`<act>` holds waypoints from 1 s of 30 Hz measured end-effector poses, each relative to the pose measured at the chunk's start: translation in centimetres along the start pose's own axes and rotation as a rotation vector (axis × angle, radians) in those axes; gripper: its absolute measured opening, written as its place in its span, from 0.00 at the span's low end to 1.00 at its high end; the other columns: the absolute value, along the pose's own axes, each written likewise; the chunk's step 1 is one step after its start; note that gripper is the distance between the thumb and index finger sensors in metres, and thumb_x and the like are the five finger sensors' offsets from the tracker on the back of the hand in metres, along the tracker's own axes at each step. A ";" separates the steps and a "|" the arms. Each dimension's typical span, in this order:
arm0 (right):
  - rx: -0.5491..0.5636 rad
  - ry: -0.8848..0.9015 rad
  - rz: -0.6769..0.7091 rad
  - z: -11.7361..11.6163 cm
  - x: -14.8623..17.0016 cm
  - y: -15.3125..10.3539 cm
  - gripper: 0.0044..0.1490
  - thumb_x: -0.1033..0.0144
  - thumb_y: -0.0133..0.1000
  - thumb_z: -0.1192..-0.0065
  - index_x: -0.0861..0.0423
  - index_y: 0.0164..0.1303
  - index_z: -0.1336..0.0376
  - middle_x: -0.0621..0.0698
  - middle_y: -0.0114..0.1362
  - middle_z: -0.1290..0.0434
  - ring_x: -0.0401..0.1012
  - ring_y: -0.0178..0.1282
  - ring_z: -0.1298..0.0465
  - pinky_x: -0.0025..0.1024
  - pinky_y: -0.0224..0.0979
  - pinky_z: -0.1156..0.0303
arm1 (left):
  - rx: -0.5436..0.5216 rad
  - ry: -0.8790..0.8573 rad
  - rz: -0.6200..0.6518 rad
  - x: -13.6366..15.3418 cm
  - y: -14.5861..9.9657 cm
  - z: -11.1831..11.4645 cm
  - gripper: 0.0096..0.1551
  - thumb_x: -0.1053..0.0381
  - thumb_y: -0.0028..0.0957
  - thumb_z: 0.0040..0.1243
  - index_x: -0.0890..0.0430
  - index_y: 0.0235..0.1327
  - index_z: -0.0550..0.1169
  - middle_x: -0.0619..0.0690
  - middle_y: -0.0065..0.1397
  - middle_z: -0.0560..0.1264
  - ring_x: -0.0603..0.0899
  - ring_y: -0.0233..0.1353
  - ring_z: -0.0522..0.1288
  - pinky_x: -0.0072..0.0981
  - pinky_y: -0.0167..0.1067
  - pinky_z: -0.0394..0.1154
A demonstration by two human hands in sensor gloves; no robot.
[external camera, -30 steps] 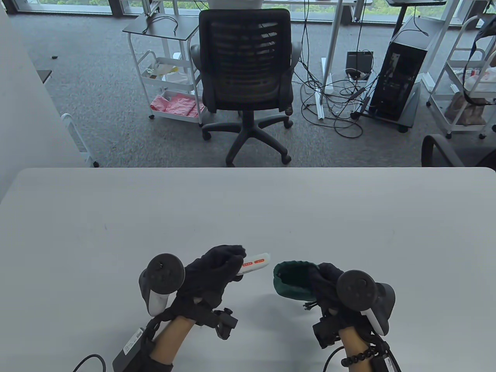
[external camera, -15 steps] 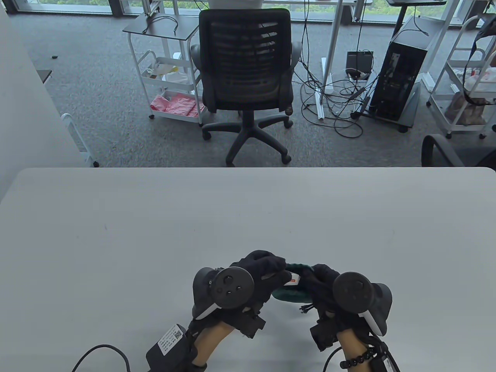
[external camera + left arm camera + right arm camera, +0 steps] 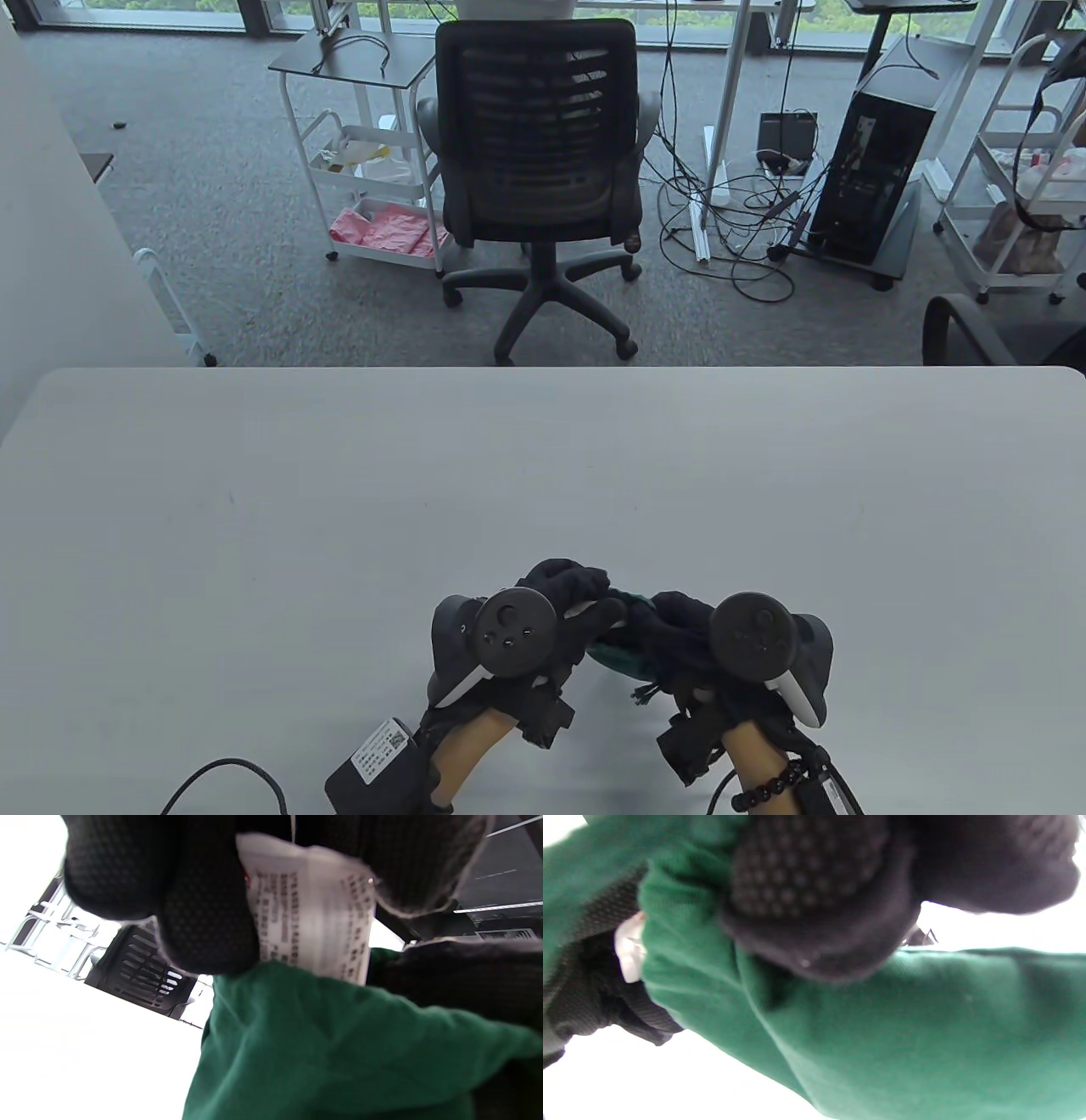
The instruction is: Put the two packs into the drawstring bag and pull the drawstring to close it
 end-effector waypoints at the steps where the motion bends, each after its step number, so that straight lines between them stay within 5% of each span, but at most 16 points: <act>1: -0.003 0.016 0.000 -0.2 0.0 0.0 0.26 0.54 0.59 0.37 0.64 0.45 0.23 0.53 0.35 0.15 0.33 0.21 0.15 0.30 0.29 0.14 | 0.007 -0.020 -0.018 0.2 -0.1 0.1 0.27 0.35 0.49 0.66 0.50 0.54 0.84 0.53 0.62 0.81 0.57 0.44 0.90 0.50 0.47 0.87; 15: 0.002 0.121 -0.018 -0.3 0.3 0.0 0.26 0.54 0.60 0.38 0.65 0.46 0.24 0.53 0.36 0.15 0.33 0.22 0.15 0.29 0.30 0.14 | 0.057 -0.130 -0.059 1.1 0.0 1.0 0.32 0.34 0.52 0.59 0.53 0.62 0.80 0.57 0.68 0.77 0.57 0.51 0.89 0.50 0.53 0.86; 23: 0.058 0.170 -0.026 1.3 1.1 0.0 0.26 0.54 0.60 0.38 0.65 0.46 0.24 0.53 0.37 0.15 0.33 0.22 0.15 0.29 0.30 0.14 | 0.033 -0.153 -0.138 3.0 0.0 -0.2 0.34 0.36 0.56 0.56 0.56 0.68 0.76 0.59 0.67 0.77 0.58 0.53 0.88 0.53 0.54 0.84; 30: 0.022 0.150 0.048 1.1 0.4 0.1 0.26 0.54 0.60 0.39 0.64 0.48 0.24 0.53 0.39 0.15 0.34 0.24 0.14 0.30 0.32 0.14 | 0.241 -0.226 -0.218 4.6 -0.1 1.4 0.47 0.28 0.54 0.50 0.60 0.76 0.68 0.62 0.70 0.74 0.63 0.55 0.86 0.57 0.56 0.82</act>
Point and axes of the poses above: the tracker on the back of each hand, its own x axis roughly to the little-finger side, its own y axis roughly from the wrist to the fingertips, z = x × y, the point moved 3 cm from there along y, roughly from the wrist to the fingertips
